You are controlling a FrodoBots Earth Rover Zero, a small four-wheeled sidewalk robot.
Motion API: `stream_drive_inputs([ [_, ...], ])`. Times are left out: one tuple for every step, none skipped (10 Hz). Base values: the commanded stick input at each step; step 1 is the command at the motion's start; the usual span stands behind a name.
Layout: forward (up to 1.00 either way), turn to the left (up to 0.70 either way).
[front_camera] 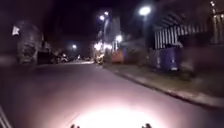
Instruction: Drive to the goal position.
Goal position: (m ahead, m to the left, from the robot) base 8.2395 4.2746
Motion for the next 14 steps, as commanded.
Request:
stream_drive_inputs([
  [0.70,0.00],
  [0.70,0.00],
  [0.70,0.00],
  [0.70,0.00],
  [0.70,0.00],
  [0.70,0.00],
  [0.70,0.00],
  [0.70,0.00],
  [0.70,0.00],
  [0.70,0.00],
  [0.70,0.00],
  [0.70,0.00],
  [0.70,0.00],
  [0.70,0.00],
])
